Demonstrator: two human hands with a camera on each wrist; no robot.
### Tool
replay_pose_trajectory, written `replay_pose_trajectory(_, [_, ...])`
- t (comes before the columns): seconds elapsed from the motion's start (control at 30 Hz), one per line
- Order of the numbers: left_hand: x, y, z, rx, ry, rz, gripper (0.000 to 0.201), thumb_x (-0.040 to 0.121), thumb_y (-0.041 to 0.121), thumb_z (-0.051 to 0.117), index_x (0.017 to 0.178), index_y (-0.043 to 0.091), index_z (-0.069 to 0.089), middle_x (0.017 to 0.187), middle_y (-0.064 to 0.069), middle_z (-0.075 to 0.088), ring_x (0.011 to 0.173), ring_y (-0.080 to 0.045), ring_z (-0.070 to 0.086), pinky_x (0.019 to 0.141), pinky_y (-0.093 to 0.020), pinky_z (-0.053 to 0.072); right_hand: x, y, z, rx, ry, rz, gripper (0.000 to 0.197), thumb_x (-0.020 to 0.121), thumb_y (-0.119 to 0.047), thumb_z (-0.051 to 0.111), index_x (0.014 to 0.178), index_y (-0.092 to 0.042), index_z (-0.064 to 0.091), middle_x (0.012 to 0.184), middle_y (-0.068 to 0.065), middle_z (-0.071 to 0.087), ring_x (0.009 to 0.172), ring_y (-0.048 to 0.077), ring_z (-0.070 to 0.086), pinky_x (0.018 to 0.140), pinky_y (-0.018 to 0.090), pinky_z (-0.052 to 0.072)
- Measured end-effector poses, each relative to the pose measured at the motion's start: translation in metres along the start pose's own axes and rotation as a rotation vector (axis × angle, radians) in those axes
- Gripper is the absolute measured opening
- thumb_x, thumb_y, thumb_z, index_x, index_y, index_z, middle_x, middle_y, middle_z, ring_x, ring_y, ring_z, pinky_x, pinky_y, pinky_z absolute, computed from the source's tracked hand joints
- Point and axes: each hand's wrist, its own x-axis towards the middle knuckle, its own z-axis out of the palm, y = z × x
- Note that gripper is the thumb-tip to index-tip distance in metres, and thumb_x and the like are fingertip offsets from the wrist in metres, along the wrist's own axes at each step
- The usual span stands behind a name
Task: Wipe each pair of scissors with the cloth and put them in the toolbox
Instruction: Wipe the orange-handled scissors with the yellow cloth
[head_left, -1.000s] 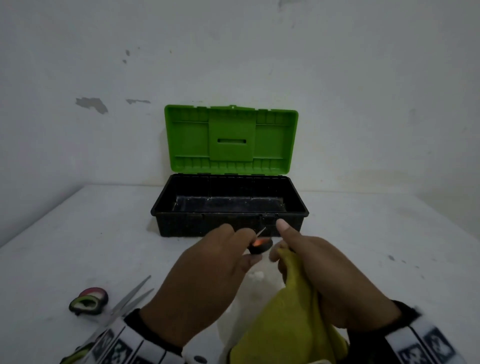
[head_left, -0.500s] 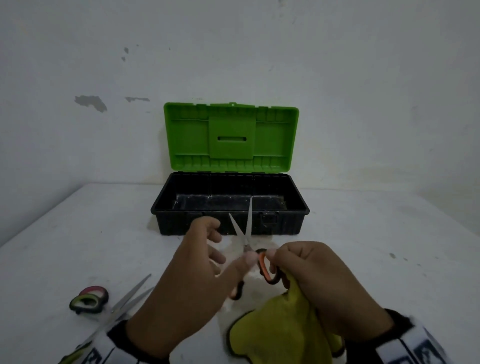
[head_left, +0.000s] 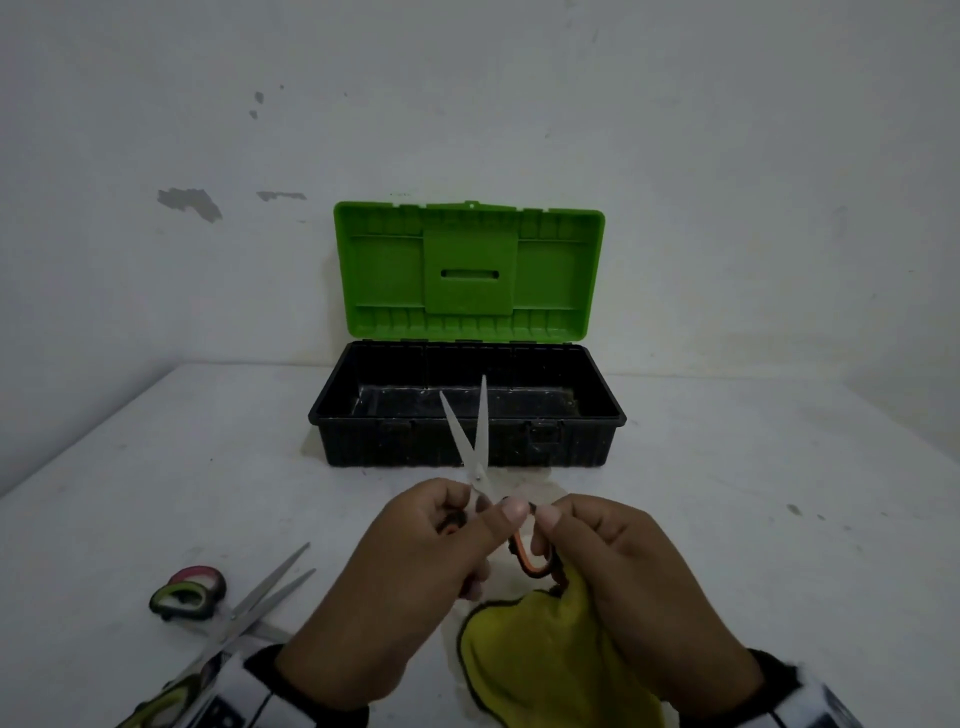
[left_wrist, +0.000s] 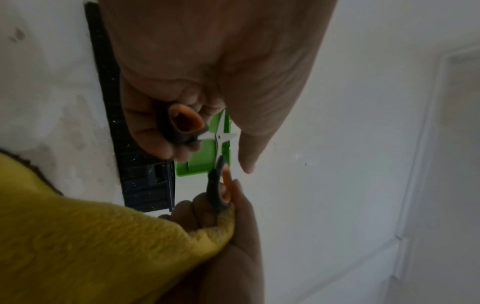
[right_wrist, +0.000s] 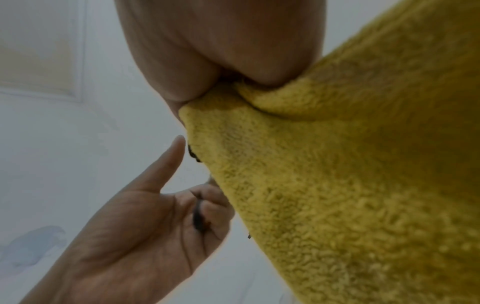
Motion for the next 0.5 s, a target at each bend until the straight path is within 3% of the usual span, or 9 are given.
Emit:
replay_pose_trajectory(0.1, [-0.002, 0.0, 0.0, 0.13, 0.049, 0.108, 0.041, 0.062, 0.056, 0.078, 0.079, 0.022, 0.066, 0.057, 0.006, 0.057, 0.052, -0.008, 0.051, 0.055, -0.023, 0.046, -0.003, 0.002, -0.002, -0.019, -0.039, -0.012, 0.032, 0.091, -0.037, 0.052, 0.068, -0.022, 0.069, 0.065, -0.004, 0.063, 0.064, 0.007, 0.056, 0.063, 0.023, 0.048])
replay_pose_trajectory(0.23, [-0.008, 0.007, -0.004, 0.302, 0.091, 0.211, 0.043, 0.057, 0.058, 0.079, 0.079, 0.024, 0.064, 0.048, 0.012, 0.045, 0.044, -0.002, 0.038, 0.044, -0.012, 0.034, -0.006, 0.005, -0.011, -0.097, -0.08, -0.056, 0.035, 0.088, -0.045, 0.05, 0.074, -0.02, 0.07, 0.076, 0.005, 0.068, 0.072, 0.017, 0.06, 0.068, 0.027, 0.049])
replay_pose_trajectory(0.33, [-0.01, 0.01, -0.004, 0.361, 0.102, 0.252, 0.043, 0.054, 0.055, 0.082, 0.079, 0.028, 0.062, 0.053, 0.016, 0.052, 0.047, -0.001, 0.045, 0.045, -0.011, 0.038, -0.008, 0.004, -0.015, -0.137, -0.094, -0.087, 0.034, 0.088, -0.047, 0.049, 0.075, -0.022, 0.07, 0.073, 0.002, 0.066, 0.068, 0.012, 0.058, 0.063, 0.02, 0.047])
replay_pose_trajectory(0.43, [-0.009, 0.011, -0.006, 0.418, 0.106, 0.245, 0.044, 0.052, 0.051, 0.085, 0.082, 0.032, 0.06, 0.071, 0.007, 0.063, 0.063, -0.001, 0.056, 0.055, -0.009, 0.046, -0.009, 0.004, -0.02, -0.162, -0.104, -0.093, 0.033, 0.09, -0.045, 0.049, 0.077, -0.023, 0.07, 0.075, 0.004, 0.067, 0.071, 0.018, 0.06, 0.066, 0.026, 0.048])
replay_pose_trajectory(0.5, [-0.01, 0.012, -0.006, 0.433, 0.094, 0.252, 0.044, 0.051, 0.051, 0.085, 0.081, 0.032, 0.059, 0.068, 0.005, 0.061, 0.06, 0.0, 0.055, 0.055, -0.008, 0.046, -0.011, 0.003, -0.023, -0.187, -0.102, -0.084, 0.034, 0.088, -0.047, 0.049, 0.076, -0.024, 0.07, 0.075, 0.001, 0.067, 0.071, 0.014, 0.06, 0.066, 0.024, 0.047])
